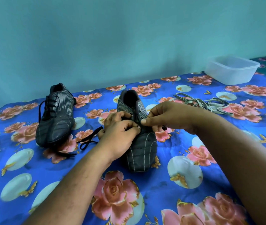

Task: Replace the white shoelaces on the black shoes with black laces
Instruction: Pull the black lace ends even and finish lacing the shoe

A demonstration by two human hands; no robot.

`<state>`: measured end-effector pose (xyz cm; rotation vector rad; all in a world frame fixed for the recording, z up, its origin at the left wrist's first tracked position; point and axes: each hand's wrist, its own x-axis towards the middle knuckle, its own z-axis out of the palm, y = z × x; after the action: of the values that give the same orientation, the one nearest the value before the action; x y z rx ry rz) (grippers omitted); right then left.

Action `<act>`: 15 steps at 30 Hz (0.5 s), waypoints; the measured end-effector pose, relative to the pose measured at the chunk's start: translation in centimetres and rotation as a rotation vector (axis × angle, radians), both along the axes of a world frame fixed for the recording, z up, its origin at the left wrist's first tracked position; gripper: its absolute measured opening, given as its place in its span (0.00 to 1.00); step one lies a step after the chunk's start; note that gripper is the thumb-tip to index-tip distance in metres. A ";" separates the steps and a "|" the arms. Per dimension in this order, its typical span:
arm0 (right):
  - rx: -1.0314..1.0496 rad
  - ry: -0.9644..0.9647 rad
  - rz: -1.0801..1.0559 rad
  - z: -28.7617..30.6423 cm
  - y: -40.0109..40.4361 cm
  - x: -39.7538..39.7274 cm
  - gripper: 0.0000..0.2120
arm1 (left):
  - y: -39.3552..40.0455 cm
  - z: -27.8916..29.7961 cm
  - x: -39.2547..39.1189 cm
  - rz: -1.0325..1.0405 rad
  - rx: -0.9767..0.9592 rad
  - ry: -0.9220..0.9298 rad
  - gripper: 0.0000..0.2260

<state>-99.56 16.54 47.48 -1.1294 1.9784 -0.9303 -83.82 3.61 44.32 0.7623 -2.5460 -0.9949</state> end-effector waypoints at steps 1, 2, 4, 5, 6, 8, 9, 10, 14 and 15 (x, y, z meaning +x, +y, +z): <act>-0.001 0.024 -0.017 0.1 0.0 0.2 0.18 | 0.0 -0.1 -0.1 -0.004 0.014 0.014 0.09; -0.006 0.056 -0.033 0.2 0.0 0.3 0.17 | 0.0 -0.1 -0.1 -0.008 0.024 0.029 0.08; -0.027 0.126 -0.054 0.4 0.0 0.5 0.15 | 0.1 -0.1 -0.1 -0.007 0.047 0.072 0.05; -0.038 0.155 -0.053 0.5 0.1 0.6 0.14 | 0.2 -0.2 -0.1 0.000 0.057 0.095 0.04; -0.047 0.176 -0.045 0.5 0.2 0.6 0.12 | 0.2 -0.3 -0.1 0.007 0.054 0.110 0.04; -0.060 0.205 -0.020 0.5 0.3 0.5 0.10 | 0.1 -0.4 -0.1 0.022 0.011 0.123 0.06; -0.067 0.234 0.000 0.6 0.3 0.4 0.08 | 0.1 -0.4 0.0 0.029 -0.021 0.125 0.08; -0.077 0.283 0.029 0.6 0.3 0.3 0.07 | 0.2 -0.3 0.1 0.039 -0.059 0.117 0.08; -0.173 0.543 0.217 0.7 0.5 -0.5 0.02 | 0.3 0.2 0.4 0.059 -0.213 0.076 0.07; -0.193 0.568 0.249 0.5 0.6 -0.8 0.03 | 0.3 0.2 0.4 0.053 -0.240 0.076 0.07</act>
<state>-100.39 17.15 48.02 -1.8651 2.1327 -0.7295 -83.40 3.93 44.51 0.7053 -2.5054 -0.6726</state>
